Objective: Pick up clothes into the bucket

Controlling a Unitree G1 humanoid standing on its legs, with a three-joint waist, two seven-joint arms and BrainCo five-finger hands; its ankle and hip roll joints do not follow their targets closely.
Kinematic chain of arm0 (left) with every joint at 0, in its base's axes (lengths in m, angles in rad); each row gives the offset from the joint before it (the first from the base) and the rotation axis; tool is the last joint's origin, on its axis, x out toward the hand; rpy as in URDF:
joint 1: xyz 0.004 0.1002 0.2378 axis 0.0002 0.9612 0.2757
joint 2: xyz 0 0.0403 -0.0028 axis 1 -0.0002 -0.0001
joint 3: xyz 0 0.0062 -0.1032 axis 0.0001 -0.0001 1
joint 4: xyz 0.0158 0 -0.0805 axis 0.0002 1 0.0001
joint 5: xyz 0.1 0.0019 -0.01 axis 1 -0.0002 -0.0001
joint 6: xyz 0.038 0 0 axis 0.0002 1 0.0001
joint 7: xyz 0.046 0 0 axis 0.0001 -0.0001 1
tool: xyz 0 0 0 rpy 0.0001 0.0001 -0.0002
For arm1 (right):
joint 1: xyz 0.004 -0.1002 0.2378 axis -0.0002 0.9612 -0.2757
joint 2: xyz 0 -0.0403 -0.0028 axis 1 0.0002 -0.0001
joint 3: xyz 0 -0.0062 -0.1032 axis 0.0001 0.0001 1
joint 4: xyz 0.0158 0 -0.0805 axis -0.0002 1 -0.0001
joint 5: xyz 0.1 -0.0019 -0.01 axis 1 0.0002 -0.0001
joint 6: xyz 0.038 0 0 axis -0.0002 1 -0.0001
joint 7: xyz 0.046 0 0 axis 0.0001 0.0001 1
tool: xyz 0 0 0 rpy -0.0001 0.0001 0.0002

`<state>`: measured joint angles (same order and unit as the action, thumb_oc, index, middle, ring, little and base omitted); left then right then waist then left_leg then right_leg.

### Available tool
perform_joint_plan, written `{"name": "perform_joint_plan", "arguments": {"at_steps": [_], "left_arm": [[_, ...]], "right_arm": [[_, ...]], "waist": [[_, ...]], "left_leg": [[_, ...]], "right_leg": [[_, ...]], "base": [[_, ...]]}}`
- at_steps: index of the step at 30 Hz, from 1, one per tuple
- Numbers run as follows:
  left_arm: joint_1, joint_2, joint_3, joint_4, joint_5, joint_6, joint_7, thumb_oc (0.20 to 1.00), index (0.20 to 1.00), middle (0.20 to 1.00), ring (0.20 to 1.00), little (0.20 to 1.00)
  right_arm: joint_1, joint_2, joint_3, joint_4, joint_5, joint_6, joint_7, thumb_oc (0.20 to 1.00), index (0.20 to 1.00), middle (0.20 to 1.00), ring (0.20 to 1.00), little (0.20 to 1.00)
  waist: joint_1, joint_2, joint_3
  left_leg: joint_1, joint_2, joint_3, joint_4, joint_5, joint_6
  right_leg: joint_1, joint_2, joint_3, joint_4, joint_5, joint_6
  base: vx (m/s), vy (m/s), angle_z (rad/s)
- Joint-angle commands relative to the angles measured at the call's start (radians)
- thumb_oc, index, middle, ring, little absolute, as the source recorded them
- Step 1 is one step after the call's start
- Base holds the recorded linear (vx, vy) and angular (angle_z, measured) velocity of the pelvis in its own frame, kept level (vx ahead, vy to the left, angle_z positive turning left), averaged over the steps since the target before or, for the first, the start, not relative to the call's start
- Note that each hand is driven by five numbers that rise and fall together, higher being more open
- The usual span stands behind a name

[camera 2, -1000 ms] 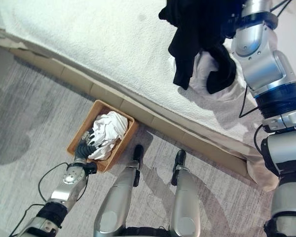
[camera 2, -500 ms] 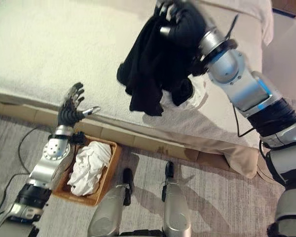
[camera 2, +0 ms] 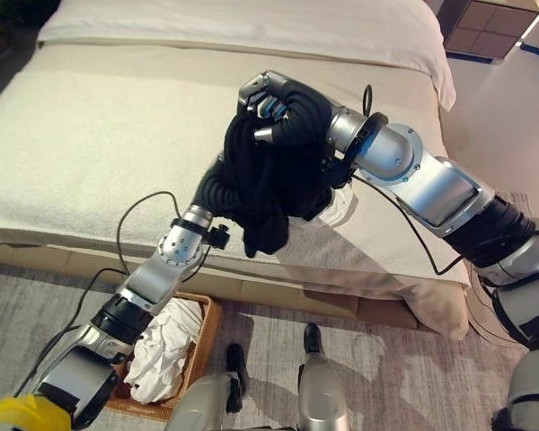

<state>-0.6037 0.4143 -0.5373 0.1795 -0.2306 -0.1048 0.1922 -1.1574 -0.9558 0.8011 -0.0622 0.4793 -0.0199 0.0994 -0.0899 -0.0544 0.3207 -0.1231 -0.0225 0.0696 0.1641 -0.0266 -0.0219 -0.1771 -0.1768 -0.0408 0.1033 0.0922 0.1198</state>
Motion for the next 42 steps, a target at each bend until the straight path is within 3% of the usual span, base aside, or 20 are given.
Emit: {"name": "perform_joint_plan", "arguments": {"at_steps": [1, 7, 8, 9, 10, 15, 16, 17, 18, 21, 28, 35, 37, 42], "left_arm": [[-0.041, -0.023, -0.11, -0.018, -0.172, -0.03, -0.094, 1.0, 1.0, 1.0, 1.0, 1.0], [-0.097, -0.024, -0.221, 0.003, -0.217, 0.001, -0.145, 1.0, 1.0, 1.0, 1.0, 1.0], [-0.097, -0.025, -0.228, 0.009, -0.233, 0.002, -0.147, 0.536, 0.536, 0.536, 0.536, 0.536], [-0.095, -0.026, -0.228, 0.014, -0.246, 0.006, -0.151, 0.253, 0.253, 0.253, 0.253, 0.253], [-0.09, -0.027, -0.228, 0.019, -0.251, 0.006, -0.15, 0.2, 0.2, 0.2, 0.2, 0.2], [-0.037, -0.05, -0.179, 0.034, -0.287, 0.001, -0.127, 0.2, 0.2, 0.2, 0.2, 0.2], [-0.021, -0.054, -0.162, 0.025, -0.315, -0.005, -0.119, 0.2, 0.2, 0.2, 0.2, 0.2], [0.004, -0.063, -0.138, 0.015, -0.333, -0.008, -0.112, 0.2, 0.2, 0.2, 0.2, 0.2], [0.025, -0.068, -0.126, 0.007, -0.339, -0.009, -0.108, 0.2, 0.2, 0.2, 0.2, 0.2], [0.085, -0.074, -0.078, -0.031, -0.374, -0.012, -0.088, 0.2, 0.2, 0.2, 0.2, 0.2], [0.34, -0.1, 0.058, -0.184, -0.506, -0.006, -0.091, 0.2, 0.2, 0.2, 0.2, 0.2], [0.514, -0.106, 0.187, -0.277, -0.529, -0.005, -0.115, 0.2, 0.2, 0.2, 0.2, 0.2], [0.566, -0.117, 0.264, -0.316, -0.528, -0.014, -0.127, 0.2, 0.2, 0.2, 0.2, 0.2], [0.608, -0.109, 0.394, -0.368, -0.475, -0.05, -0.108, 0.2, 0.2, 0.2, 0.2, 0.2]], "right_arm": [[-0.039, 0.018, -0.004, -0.062, 0.101, -0.069, -0.021, 0.2, 0.2, 0.2, 0.2, 0.2], [-0.035, 0.017, -0.006, -0.084, 0.144, -0.076, -0.027, 0.2, 0.2, 0.2, 0.2, 0.2], [-0.023, 0.014, -0.021, -0.099, 0.157, -0.082, -0.027, 0.2, 0.2, 0.2, 0.2, 0.2], [-0.015, 0.01, -0.03, -0.106, 0.164, -0.085, -0.027, 0.2, 0.2, 0.2, 0.2, 0.2], [0.008, 0.009, -0.053, -0.113, 0.177, -0.089, -0.037, 0.2, 0.2, 0.2, 0.2, 0.2], [0.11, 0.008, -0.165, -0.134, 0.151, -0.105, -0.06, 0.2, 0.2, 0.2, 0.2, 0.2], [0.139, 0.011, -0.198, -0.135, 0.142, -0.11, -0.072, 0.467, 0.467, 0.467, 0.467, 0.467], [0.172, 0.014, -0.231, -0.133, 0.132, -0.112, -0.085, 0.555, 0.555, 0.555, 0.555, 0.555], [0.201, 0.023, -0.257, -0.132, 0.121, -0.114, -0.092, 1.0, 1.0, 1.0, 1.0, 1.0], [0.307, 0.057, -0.34, -0.12, 0.111, -0.117, -0.118, 1.0, 1.0, 1.0, 1.0, 1.0], [0.631, 0.16, -0.651, -0.064, -0.223, -0.085, -0.254, 1.0, 1.0, 1.0, 1.0, 1.0], [0.882, 0.342, -0.807, 0.07, -0.278, -0.068, -0.295, 1.0, 1.0, 1.0, 1.0, 1.0], [1.005, 0.438, -0.867, 0.101, -0.272, -0.077, -0.292, 1.0, 1.0, 1.0, 1.0, 1.0], [1.126, 0.552, -0.899, 0.152, -0.265, -0.089, -0.29, 1.0, 1.0, 1.0, 1.0, 1.0]], "waist": [[0.013, -0.013, -0.106], [0.002, -0.007, -0.129], [0.0, -0.007, -0.133], [-0.002, -0.006, -0.135], [-0.004, -0.005, -0.137], [-0.005, -0.006, -0.15], [-0.004, -0.008, -0.154], [-0.004, -0.007, -0.156], [-0.004, -0.008, -0.16], [0.001, -0.007, -0.164], [0.019, -0.005, -0.179], [0.043, -0.009, -0.185], [0.048, -0.011, -0.188], [0.057, -0.014, -0.191]], "left_leg": [[-0.024, 0.003, -0.039, 0.038, -0.049, -0.02], [-0.005, 0.009, -0.048, 0.019, -0.044, -0.026], [-0.003, 0.009, -0.05, 0.016, -0.043, -0.027], [-0.001, 0.01, -0.051, 0.012, -0.041, -0.027], [0.003, 0.011, -0.053, 0.006, -0.039, -0.028], [0.016, 0.013, -0.062, -0.014, -0.033, -0.031], [0.019, 0.013, -0.064, -0.017, -0.033, -0.031], [0.022, 0.013, -0.065, -0.019, -0.033, -0.031], [0.025, 0.013, -0.066, -0.021, -0.034, -0.03], [0.029, 0.014, -0.069, -0.024, -0.036, -0.029], [0.045, 0.008, -0.097, -0.033, -0.046, -0.019], [0.054, 0.002, -0.124, -0.04, -0.05, -0.013], [0.054, 0.001, -0.139, -0.052, -0.042, -0.014], [0.047, 0.001, -0.161, -0.074, -0.027, -0.018]], "right_leg": [[0.022, -0.012, -0.052, 0.064, -0.091, 0.052], [0.041, -0.008, -0.065, 0.063, -0.101, 0.05], [0.044, -0.008, -0.068, 0.064, -0.103, 0.05], [0.046, -0.007, -0.07, 0.064, -0.104, 0.05], [0.048, -0.006, -0.073, 0.065, -0.106, 0.049], [0.062, -0.004, -0.084, 0.063, -0.115, 0.047], [0.065, -0.004, -0.086, 0.063, -0.117, 0.046], [0.067, -0.003, -0.088, 0.063, -0.119, 0.045], [0.071, -0.003, -0.088, 0.063, -0.121, 0.045], [0.076, -0.002, -0.094, 0.064, -0.125, 0.044], [0.101, -0.003, -0.113, 0.073, -0.147, 0.04], [0.121, -0.007, -0.136, 0.075, -0.159, 0.036], [0.132, -0.005, -0.153, 0.062, -0.162, 0.033], [0.133, -0.006, -0.181, 0.049, -0.163, 0.027]], "base": [[0.04, -0.028, -0.01], [0.05, -0.021, 0.0], [0.04, -0.022, 0.05], [0.04, -0.021, 0.09], [0.04, -0.019, 0.14], [0.04, -0.019, 0.08], [0.04, -0.014, 0.03], [0.05, -0.013, 0.05], [0.04, -0.013, 0.07], [0.03, -0.014, 0.05], [0.04, -0.012, 0.08], [0.02, -0.005, 0.13], [0.0, -0.016, 0.17], [-0.01, -0.01, 0.21]]}}
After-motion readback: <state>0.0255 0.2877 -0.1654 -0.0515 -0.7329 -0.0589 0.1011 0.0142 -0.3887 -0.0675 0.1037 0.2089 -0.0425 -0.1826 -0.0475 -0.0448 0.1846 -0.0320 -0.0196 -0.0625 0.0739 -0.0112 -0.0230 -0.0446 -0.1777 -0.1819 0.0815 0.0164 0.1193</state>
